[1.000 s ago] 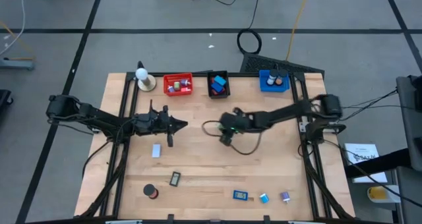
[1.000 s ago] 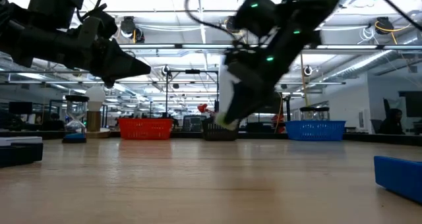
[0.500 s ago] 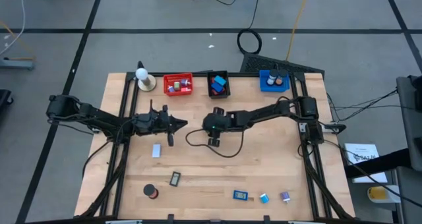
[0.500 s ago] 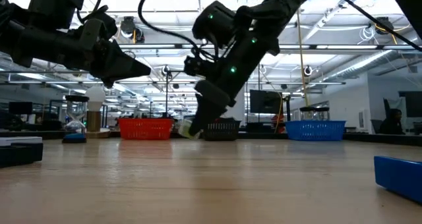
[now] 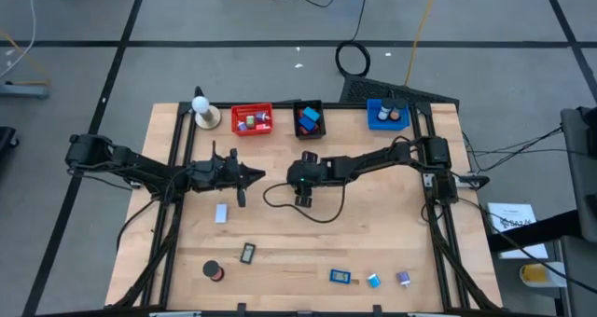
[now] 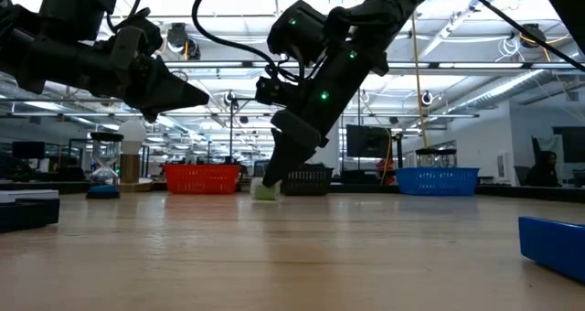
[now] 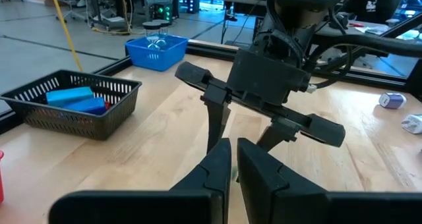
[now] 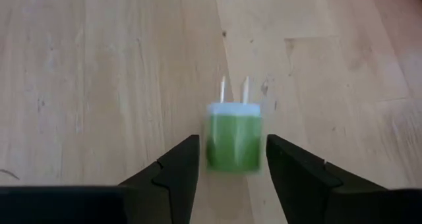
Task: Pick & Place Office items
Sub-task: Put the green charger adapter into the red bin
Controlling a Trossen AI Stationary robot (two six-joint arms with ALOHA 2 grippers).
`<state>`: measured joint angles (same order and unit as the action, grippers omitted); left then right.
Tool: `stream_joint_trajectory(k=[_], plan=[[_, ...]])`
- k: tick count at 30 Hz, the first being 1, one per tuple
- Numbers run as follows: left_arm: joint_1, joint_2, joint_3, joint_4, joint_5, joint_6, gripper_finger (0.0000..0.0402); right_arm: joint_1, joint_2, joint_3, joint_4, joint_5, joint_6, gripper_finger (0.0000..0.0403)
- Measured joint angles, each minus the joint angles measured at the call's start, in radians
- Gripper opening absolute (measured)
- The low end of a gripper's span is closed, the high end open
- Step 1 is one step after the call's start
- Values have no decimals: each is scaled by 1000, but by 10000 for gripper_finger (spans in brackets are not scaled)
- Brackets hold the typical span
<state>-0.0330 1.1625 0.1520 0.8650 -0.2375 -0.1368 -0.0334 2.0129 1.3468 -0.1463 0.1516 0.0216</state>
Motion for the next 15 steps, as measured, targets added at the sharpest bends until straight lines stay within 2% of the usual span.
stream_joint_trajectory(k=[10,13,15], plan=[[0,0,0,-3,1,-4,31,1,-6,0,-19,0,-5,172],[-1,0,0,-19,22,-13,31,12,-70,-3,-118,9,-9,158],[-1,0,2,-41,26,-29,31,31,-121,-7,-155,53,-27,141]])
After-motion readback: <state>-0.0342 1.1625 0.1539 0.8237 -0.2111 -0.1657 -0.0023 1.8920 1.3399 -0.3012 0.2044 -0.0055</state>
